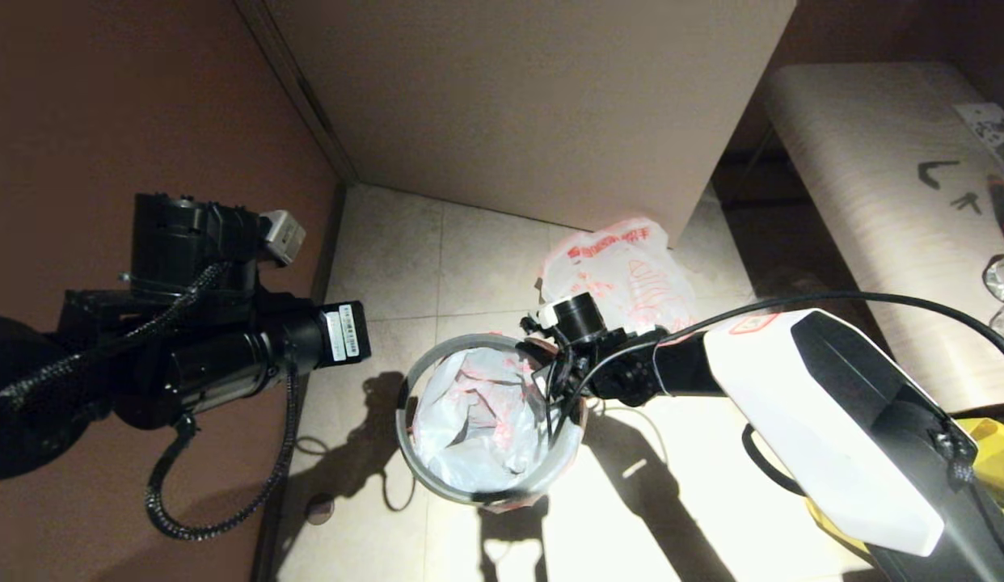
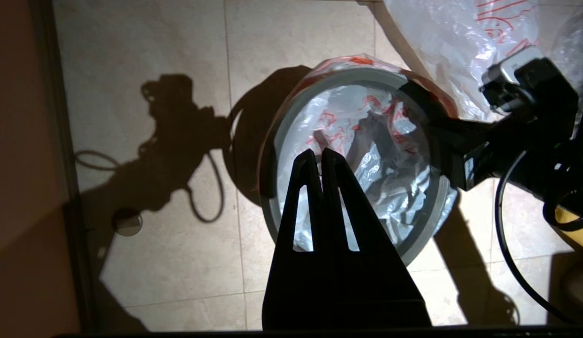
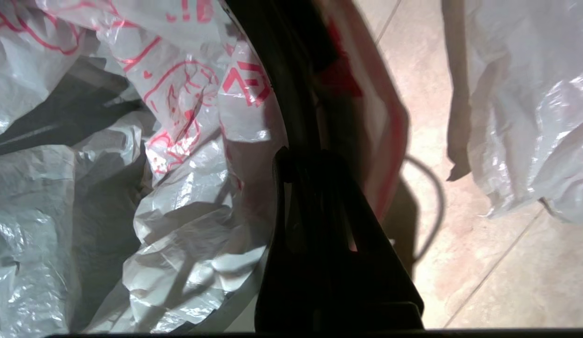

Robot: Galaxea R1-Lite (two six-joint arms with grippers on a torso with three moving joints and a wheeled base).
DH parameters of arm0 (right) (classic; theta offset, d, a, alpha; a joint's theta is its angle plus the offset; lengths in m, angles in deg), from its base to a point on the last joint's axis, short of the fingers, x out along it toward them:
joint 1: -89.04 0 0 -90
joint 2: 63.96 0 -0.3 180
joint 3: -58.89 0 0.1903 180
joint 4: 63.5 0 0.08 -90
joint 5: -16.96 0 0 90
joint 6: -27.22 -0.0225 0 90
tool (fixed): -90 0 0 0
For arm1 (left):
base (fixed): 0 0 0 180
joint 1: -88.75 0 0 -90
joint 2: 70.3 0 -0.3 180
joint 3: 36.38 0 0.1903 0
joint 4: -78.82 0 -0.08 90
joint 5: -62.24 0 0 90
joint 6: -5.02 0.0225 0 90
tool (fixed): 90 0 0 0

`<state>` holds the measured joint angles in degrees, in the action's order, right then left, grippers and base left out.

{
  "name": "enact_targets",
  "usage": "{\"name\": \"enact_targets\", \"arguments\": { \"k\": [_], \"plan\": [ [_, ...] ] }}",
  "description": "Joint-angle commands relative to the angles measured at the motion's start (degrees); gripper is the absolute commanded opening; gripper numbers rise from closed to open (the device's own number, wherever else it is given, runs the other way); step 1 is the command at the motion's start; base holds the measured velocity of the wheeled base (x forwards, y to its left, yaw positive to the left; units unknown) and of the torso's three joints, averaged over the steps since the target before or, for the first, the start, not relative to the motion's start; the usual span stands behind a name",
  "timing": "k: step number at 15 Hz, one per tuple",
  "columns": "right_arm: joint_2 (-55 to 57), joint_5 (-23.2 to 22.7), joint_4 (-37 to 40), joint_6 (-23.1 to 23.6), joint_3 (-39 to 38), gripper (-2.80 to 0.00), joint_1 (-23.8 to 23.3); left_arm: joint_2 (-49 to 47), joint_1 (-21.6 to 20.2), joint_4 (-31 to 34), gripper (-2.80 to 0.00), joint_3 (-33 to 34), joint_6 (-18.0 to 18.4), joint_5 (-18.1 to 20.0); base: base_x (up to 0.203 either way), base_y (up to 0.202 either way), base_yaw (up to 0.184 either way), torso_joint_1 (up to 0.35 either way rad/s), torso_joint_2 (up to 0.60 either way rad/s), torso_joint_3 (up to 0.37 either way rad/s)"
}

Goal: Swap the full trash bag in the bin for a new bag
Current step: Place the trash can ring on the trash can

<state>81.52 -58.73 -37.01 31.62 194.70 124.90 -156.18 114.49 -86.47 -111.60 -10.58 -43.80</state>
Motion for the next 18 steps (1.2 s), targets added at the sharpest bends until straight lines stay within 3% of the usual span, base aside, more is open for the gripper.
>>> {"name": "enact_targets", "arguments": {
  "k": [1, 9, 18],
  "plan": [
    [-0.25, 0.11, -0.12, 0.08, -0.03, -2.8, 0.18, -0.16, 0.02, -0.13, -2.8, -0.01, -0.14, -0.13, 0.0, 0.0, 0.0, 0.0, 0.0, 0.0],
    [-5.39, 2.05, 0.03, -0.35, -3.77, -2.8, 1.66, 0.37, 0.02, -0.05, -2.8, -0.01, -0.14, -0.13, 0.0, 0.0, 0.0, 0.0, 0.0, 0.0],
    [-3.2, 2.57, -0.3, 0.17, -5.04, -2.8, -0.08, -0.07, 0.01, -0.13, -2.8, -0.1, -0.14, -0.05, 0.0, 0.0, 0.0, 0.0, 0.0, 0.0]
  ]
}}
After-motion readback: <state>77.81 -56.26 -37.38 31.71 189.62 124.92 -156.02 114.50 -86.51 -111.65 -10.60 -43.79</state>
